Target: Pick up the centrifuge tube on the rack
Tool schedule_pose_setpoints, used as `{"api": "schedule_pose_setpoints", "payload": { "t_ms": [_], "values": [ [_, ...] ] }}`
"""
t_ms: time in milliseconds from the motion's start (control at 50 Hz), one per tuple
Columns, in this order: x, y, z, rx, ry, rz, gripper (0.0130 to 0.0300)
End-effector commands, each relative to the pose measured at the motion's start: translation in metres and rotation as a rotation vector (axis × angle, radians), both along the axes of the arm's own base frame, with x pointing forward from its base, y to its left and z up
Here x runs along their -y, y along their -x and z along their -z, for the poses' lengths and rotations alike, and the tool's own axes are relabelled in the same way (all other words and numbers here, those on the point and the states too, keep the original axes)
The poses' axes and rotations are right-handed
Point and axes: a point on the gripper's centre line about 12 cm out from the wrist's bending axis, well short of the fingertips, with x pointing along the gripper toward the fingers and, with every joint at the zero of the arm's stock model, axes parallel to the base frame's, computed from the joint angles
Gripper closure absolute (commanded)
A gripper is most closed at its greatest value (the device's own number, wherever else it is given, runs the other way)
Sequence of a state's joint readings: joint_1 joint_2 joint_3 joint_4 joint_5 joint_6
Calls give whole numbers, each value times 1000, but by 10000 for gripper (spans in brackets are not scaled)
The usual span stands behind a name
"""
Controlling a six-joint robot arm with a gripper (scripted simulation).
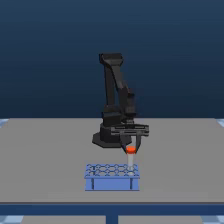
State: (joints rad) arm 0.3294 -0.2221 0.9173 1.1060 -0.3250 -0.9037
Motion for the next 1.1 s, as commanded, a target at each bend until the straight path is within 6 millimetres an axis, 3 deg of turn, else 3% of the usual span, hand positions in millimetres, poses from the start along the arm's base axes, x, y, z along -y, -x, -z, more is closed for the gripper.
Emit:
{"api": "schedule_pose_setpoints", "payload": {
  "t_ms": [20, 1100],
  "values": [
    [-1, 0, -3, -4, 8, -10, 300],
    [-1, 0, -62, -4, 8, -10, 300]
  ]
}}
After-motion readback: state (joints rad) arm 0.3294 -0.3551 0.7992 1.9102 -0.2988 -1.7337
